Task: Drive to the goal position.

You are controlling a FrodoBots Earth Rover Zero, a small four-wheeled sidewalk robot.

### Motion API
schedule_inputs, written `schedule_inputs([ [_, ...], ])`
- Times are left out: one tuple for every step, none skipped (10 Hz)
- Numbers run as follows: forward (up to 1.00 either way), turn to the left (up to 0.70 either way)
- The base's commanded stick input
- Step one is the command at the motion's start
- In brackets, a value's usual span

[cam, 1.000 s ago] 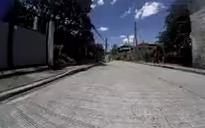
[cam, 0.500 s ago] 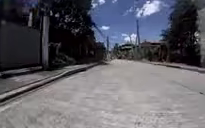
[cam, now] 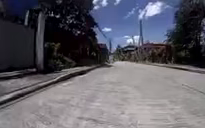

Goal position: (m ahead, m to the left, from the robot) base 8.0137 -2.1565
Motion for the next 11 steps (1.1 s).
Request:
schedule_inputs([
  [1.0,-0.36],
  [1.0,-0.4],
  [1.0,-0.4],
  [1.0,-0.4],
  [1.0,-0.4],
  [1.0,-0.4],
  [1.0,-0.4],
  [1.0,-0.4],
  [1.0,-0.4],
  [1.0,-0.4],
  [1.0,-0.4],
])
